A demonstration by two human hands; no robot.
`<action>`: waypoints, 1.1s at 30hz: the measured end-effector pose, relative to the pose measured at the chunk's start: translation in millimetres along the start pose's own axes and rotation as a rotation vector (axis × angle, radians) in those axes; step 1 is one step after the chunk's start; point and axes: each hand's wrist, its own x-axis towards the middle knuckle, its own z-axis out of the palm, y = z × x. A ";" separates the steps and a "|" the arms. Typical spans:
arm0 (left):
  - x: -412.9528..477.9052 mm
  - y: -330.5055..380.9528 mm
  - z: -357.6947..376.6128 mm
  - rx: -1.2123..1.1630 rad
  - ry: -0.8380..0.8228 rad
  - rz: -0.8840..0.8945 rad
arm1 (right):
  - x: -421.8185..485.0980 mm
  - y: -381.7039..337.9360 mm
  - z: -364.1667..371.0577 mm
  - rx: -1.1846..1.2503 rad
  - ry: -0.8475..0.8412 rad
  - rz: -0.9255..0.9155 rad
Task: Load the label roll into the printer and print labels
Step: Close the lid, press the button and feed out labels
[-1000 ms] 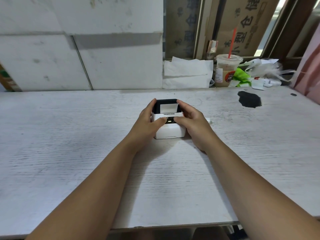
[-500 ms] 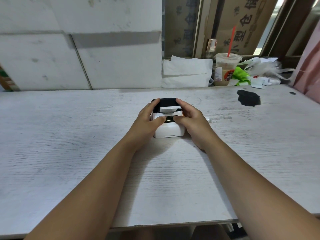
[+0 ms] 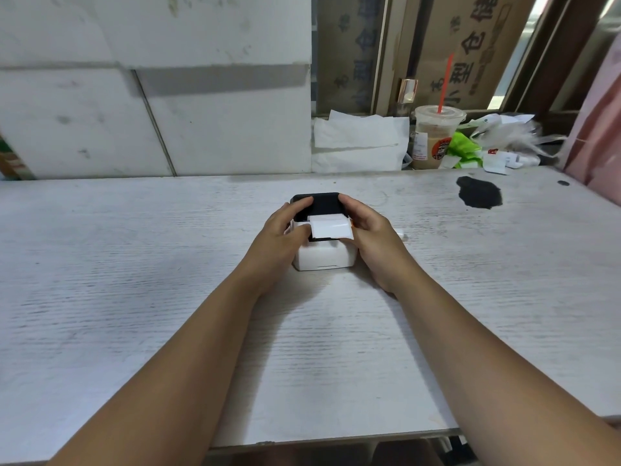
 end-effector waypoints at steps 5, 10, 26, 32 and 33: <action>0.0 -1.5 -2.0 -0.033 -0.001 0.000 | 0.6 1.0 -0.9 0.006 -0.005 0.010; -0.3 -2.2 -1.5 -0.055 -0.006 -0.005 | 0.0 0.8 -0.5 0.010 0.003 0.020; 2.7 -5.8 -1.8 -0.024 -0.005 0.017 | -1.2 -0.7 -1.0 -0.019 -0.003 -0.028; 2.2 -4.7 -1.8 -0.020 -0.001 0.027 | 0.5 1.2 -2.9 -0.054 -0.016 -0.036; 2.3 -4.9 -1.8 -0.022 0.000 0.025 | 0.5 1.5 -3.1 -0.055 -0.017 -0.036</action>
